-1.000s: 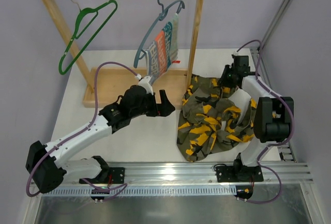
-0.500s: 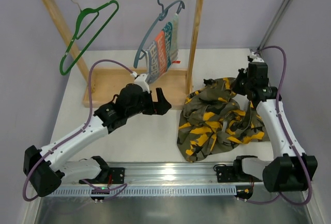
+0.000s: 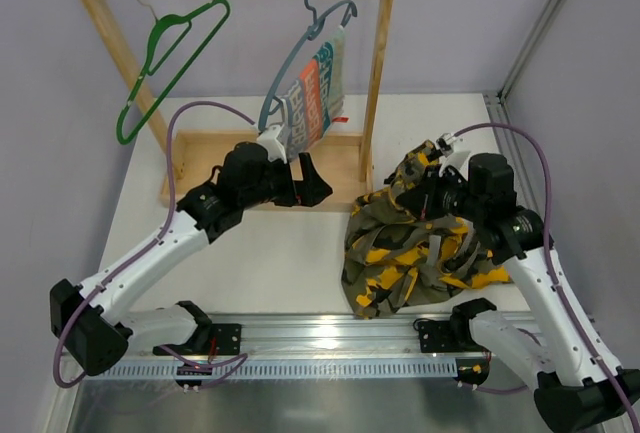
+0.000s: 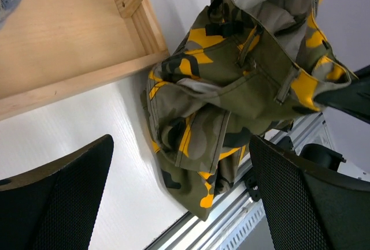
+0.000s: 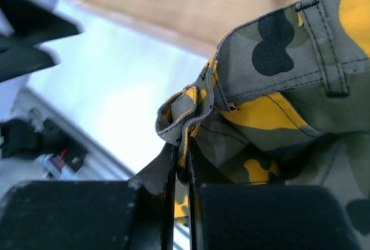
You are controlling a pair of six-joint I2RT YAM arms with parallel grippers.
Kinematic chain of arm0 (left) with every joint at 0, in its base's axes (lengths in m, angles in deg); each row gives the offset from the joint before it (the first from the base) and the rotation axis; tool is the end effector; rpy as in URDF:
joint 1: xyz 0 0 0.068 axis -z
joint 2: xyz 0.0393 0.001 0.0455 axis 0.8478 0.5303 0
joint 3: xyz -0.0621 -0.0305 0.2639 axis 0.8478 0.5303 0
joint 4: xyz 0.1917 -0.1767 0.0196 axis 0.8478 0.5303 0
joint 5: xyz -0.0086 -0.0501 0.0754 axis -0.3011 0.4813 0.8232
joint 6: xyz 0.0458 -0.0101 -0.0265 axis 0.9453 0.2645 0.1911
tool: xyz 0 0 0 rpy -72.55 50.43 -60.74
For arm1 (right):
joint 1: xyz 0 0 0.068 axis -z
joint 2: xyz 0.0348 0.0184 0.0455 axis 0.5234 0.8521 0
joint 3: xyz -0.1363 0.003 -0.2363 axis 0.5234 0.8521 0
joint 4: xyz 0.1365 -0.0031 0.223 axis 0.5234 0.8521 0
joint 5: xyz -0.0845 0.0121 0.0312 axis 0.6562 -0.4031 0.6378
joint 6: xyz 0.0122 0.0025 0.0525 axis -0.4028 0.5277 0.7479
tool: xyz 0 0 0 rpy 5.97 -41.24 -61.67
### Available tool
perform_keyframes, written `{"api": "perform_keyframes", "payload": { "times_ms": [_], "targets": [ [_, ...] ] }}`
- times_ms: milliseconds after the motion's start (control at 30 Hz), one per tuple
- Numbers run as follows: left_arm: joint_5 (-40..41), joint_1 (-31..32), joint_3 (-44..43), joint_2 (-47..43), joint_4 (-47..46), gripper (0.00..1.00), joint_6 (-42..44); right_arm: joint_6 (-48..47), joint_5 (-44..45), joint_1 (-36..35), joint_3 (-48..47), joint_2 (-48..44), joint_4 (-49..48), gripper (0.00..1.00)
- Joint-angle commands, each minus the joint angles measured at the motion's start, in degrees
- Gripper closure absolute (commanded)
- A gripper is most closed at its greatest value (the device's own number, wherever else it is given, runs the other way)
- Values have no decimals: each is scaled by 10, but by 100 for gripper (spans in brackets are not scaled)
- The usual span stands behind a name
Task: Place the trousers on the hanger
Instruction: Move the trousers to the center of the board
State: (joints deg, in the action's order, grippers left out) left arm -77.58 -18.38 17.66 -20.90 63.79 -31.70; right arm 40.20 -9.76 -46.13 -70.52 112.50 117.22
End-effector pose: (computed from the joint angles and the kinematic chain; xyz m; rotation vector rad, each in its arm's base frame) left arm 0.2032 -0.1740 0.3435 0.1352 2.1559 -0.9432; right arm 0.1671 0.0582 0.3469 -0.2059 2.1208 0.7632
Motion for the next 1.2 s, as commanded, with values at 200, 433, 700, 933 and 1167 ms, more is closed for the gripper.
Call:
{"api": "perform_keyframes", "payload": {
  "times_ms": [200,433,700,933,1167],
  "targets": [
    [-22,-4,-28,-55,5,0,28,81,-118,-165,44,-30,-158,96],
    [5,-6,-46,-55,37,0,29,86,-31,-339,19,51,-228,96],
    [129,-12,-21,-73,157,0,-4,99,42,-413,30,123,-255,95],
    [198,-33,44,-102,217,0,-64,133,64,-426,87,140,-308,80],
    [165,-36,105,-131,108,0,-56,114,81,-428,88,140,-281,47]
  ]
}}
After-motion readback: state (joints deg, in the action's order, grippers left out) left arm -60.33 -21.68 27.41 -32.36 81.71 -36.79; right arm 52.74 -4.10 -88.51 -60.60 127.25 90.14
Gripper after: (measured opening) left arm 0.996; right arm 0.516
